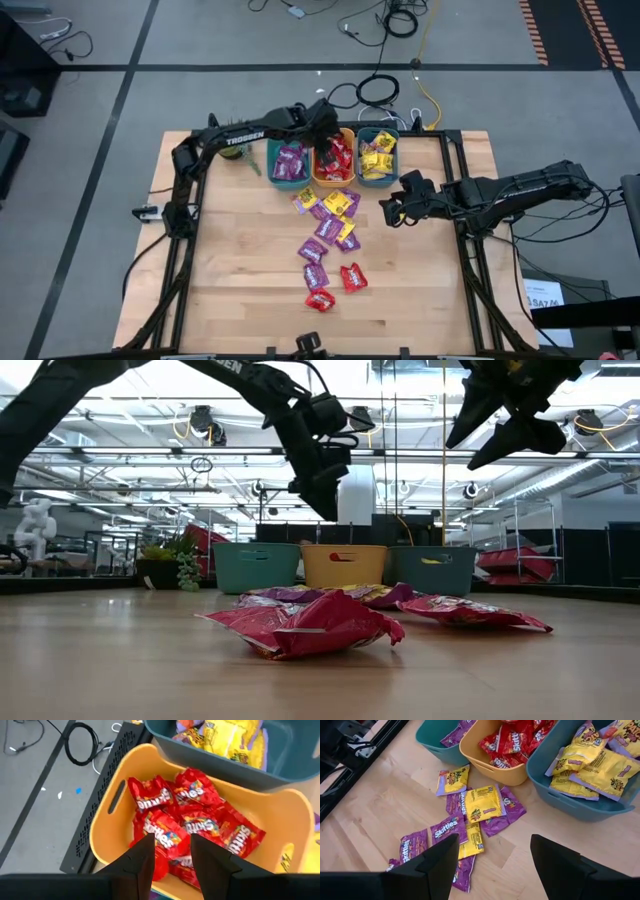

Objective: Sort candy
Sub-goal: Put the red candy into the yellow bin

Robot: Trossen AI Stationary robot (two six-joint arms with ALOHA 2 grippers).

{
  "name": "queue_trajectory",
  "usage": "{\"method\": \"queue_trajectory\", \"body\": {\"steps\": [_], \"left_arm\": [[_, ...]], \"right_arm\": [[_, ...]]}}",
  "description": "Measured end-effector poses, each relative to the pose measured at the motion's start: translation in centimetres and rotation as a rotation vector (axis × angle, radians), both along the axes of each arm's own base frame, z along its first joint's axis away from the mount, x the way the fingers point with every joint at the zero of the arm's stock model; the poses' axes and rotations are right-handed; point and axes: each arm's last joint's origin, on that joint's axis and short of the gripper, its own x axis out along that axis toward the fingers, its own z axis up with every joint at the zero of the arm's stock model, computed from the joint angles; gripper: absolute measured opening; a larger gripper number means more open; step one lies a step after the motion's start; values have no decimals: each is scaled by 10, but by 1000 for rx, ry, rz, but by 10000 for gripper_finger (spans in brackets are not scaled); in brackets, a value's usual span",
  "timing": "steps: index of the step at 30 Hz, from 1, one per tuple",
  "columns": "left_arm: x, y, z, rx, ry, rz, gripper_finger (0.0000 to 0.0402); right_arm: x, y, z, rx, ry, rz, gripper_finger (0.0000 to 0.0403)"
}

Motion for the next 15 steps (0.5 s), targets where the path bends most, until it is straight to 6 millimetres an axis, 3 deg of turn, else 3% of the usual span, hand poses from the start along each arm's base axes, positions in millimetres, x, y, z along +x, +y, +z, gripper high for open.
{"method": "queue_trajectory", "body": {"steps": [10,15], "left_arm": [[-5,-13,15,-140,-73,50,135],[-16,-30,29,-195,-34,59,135]], "right_arm": [[0,0,0,-27,16,25,238],[0,0,0,-41,25,41,238]]}}
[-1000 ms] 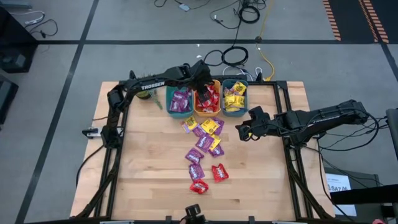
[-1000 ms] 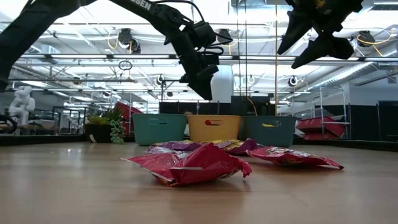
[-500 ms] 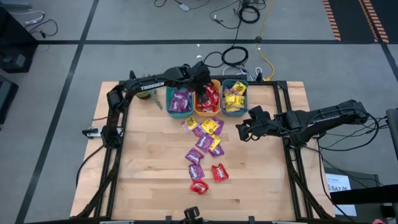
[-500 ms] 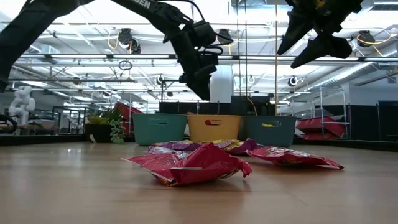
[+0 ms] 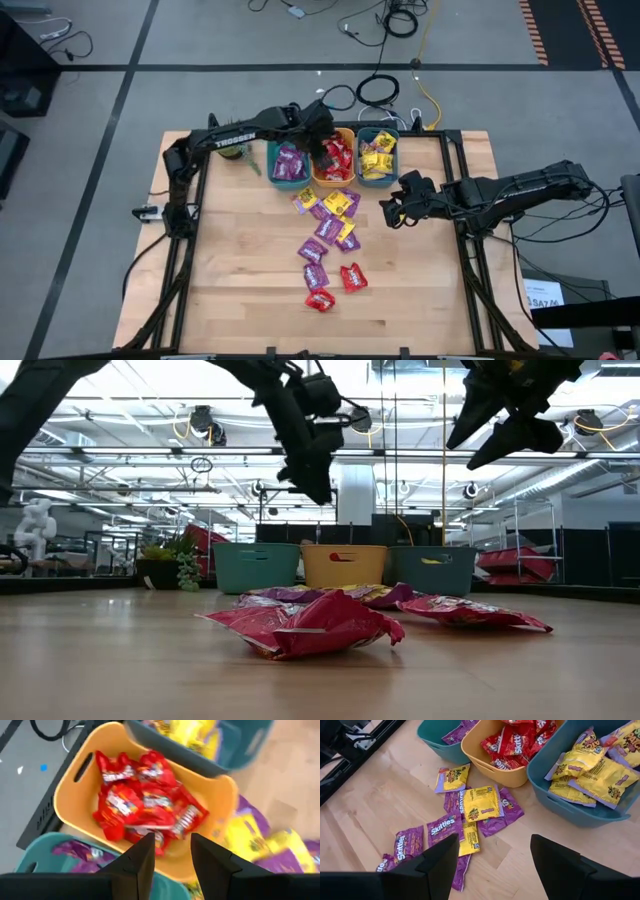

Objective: Sort candy
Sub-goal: Put the red candy into the yellow bin

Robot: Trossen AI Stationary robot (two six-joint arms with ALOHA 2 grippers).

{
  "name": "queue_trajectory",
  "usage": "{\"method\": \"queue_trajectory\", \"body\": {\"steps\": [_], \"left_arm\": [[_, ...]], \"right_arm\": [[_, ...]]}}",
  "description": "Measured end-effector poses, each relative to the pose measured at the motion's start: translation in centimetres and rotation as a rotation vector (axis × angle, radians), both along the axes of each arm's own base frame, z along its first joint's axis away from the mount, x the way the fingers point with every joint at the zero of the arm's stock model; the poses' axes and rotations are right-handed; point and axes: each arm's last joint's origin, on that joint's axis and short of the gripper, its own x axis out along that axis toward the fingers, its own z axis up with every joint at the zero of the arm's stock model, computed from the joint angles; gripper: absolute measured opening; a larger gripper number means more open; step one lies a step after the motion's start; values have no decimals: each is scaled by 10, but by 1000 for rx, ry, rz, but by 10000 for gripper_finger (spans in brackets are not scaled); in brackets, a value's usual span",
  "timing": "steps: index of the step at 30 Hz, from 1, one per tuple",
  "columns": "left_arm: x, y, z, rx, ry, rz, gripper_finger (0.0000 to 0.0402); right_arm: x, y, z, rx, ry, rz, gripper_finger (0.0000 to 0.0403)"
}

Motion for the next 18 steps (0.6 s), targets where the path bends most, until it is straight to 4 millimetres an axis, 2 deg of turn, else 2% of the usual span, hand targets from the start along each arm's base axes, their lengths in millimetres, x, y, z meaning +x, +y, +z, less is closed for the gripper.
{"method": "queue_trajectory", "body": {"steps": [3,8,13,18], "left_arm": [[-3,-21,14,18,6,-34,135],[-5,-72,31,94,13,-59,135],[-20,-118,29,65,-8,-69,135],[-44,-156,11,-8,-47,-16,135]], "right_arm": [[0,0,0,-1,1,2,238],[0,0,0,13,-1,5,238],[5,3,-5,12,46,84,238],[15,8,-12,48,83,184,238]]}}
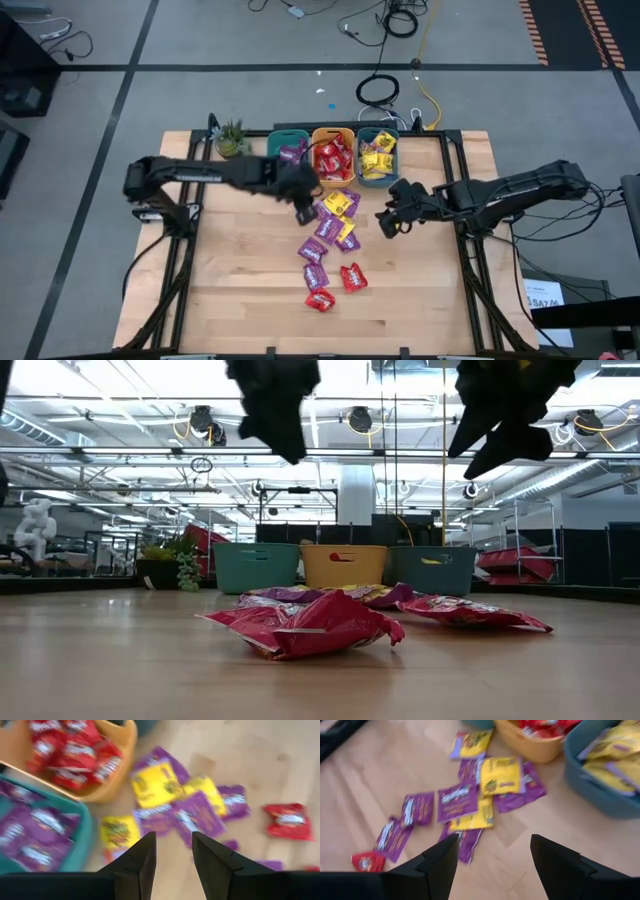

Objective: Sort candy
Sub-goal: Put the red candy into the yellow bin

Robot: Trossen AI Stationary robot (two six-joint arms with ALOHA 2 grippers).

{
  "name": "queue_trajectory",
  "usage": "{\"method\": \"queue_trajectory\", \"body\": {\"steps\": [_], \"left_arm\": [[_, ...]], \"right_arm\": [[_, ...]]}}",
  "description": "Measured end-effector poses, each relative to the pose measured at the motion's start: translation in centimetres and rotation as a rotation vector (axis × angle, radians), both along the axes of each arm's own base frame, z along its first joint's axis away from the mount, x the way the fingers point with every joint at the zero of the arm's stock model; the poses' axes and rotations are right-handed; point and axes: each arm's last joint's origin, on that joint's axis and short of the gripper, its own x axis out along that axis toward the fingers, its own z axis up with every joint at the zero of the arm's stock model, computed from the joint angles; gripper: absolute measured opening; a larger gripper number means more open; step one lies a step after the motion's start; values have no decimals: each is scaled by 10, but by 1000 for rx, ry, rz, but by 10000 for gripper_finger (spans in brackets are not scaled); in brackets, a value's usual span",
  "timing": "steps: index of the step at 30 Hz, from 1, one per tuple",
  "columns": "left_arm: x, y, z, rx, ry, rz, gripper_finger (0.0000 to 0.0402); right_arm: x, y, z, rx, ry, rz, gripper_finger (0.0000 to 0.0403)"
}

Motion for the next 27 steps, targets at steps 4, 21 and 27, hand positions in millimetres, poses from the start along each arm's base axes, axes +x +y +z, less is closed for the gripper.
{"method": "queue_trajectory", "body": {"steps": [4,21,27], "left_arm": [[-16,-36,-13,-33,-72,-63,135],[3,-139,-71,-65,-124,-361,136],[14,-171,-103,-34,-137,-486,173]], "right_arm": [[8,3,-9,14,47,56,238],[8,5,-14,34,114,156,238],[7,5,-14,36,116,152,238]]}}
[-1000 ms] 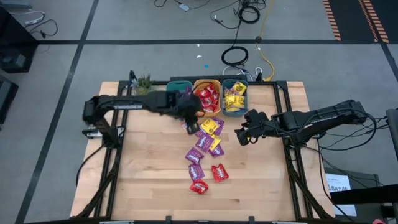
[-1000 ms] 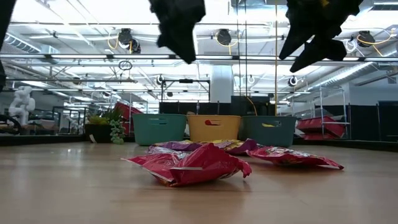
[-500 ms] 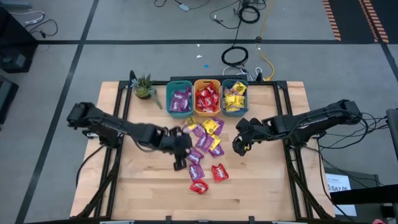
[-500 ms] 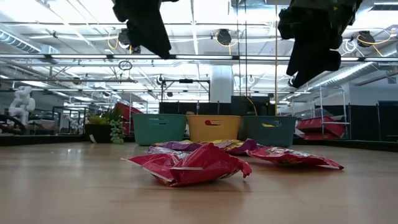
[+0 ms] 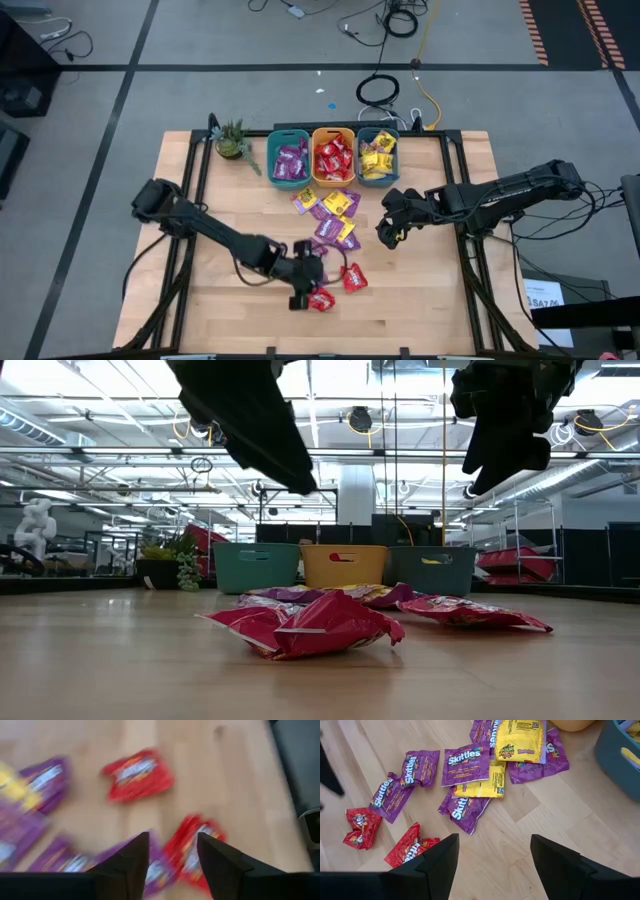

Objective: Sort candy
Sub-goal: Put the red candy into the yellow bin

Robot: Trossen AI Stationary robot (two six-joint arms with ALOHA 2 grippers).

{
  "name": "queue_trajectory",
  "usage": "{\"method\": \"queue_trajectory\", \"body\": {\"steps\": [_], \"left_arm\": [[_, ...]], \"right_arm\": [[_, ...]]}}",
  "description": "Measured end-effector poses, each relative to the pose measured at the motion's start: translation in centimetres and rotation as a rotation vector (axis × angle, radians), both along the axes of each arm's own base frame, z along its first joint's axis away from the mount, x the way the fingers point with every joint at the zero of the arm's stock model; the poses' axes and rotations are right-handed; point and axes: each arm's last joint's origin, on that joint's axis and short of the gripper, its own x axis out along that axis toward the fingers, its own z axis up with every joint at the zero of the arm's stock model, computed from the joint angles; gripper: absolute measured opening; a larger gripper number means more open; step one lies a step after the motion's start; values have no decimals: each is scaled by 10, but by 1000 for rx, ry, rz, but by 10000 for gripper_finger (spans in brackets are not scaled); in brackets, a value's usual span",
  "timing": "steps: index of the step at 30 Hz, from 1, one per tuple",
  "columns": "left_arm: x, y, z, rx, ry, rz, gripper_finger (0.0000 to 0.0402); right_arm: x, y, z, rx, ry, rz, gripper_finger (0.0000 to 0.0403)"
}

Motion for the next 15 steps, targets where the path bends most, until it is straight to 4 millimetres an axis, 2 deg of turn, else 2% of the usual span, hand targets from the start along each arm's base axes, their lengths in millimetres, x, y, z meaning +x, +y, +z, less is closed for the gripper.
{"method": "queue_trajectory", "body": {"steps": [3,8,12,15], "left_arm": [[8,-20,-12,-29,-86,-49,200],[15,-45,-41,85,-169,-208,218],[15,-50,-81,142,-82,-212,219],[18,-50,-99,131,-39,-153,218]], "right_arm": [[0,0,0,23,-4,-32,238],[0,0,0,46,-11,-63,238],[1,0,1,64,-28,-80,238],[2,1,2,71,-40,-85,238]]}}
